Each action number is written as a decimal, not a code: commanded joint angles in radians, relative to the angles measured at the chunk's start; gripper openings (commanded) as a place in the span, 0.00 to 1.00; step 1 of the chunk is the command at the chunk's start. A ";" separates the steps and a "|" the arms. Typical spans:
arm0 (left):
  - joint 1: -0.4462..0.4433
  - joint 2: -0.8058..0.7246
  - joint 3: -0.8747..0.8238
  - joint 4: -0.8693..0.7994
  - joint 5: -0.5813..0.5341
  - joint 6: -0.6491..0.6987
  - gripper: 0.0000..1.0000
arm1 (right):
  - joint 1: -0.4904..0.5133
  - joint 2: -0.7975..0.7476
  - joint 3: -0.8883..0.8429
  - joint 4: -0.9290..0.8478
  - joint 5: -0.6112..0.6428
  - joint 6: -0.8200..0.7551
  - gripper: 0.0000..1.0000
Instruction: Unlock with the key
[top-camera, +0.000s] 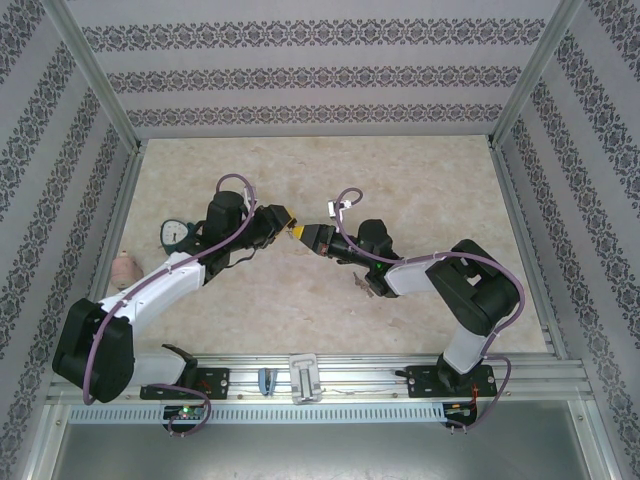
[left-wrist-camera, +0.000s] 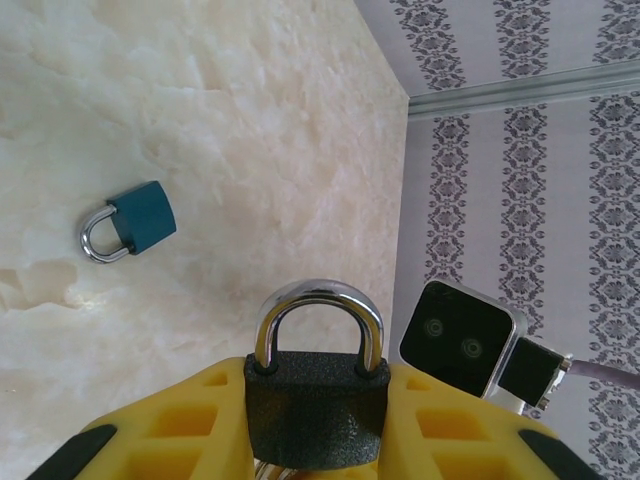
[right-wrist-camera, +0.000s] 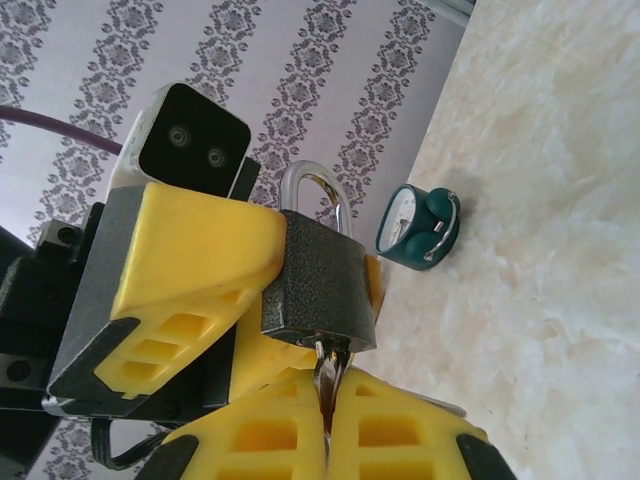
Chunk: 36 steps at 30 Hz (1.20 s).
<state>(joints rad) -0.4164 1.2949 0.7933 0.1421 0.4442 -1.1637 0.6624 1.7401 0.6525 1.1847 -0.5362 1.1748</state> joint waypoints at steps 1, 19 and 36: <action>-0.011 -0.038 -0.018 0.140 0.121 -0.029 0.27 | 0.011 0.010 0.006 0.116 -0.076 0.017 0.00; 0.005 -0.078 -0.107 0.365 0.159 -0.081 0.23 | 0.014 0.006 0.018 0.201 -0.176 0.083 0.00; 0.018 -0.102 -0.092 0.243 0.124 -0.061 0.23 | -0.012 -0.018 -0.010 0.119 -0.194 0.053 0.18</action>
<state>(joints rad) -0.3908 1.2198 0.6567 0.4316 0.5434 -1.2350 0.6434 1.7397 0.6575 1.3121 -0.6598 1.2766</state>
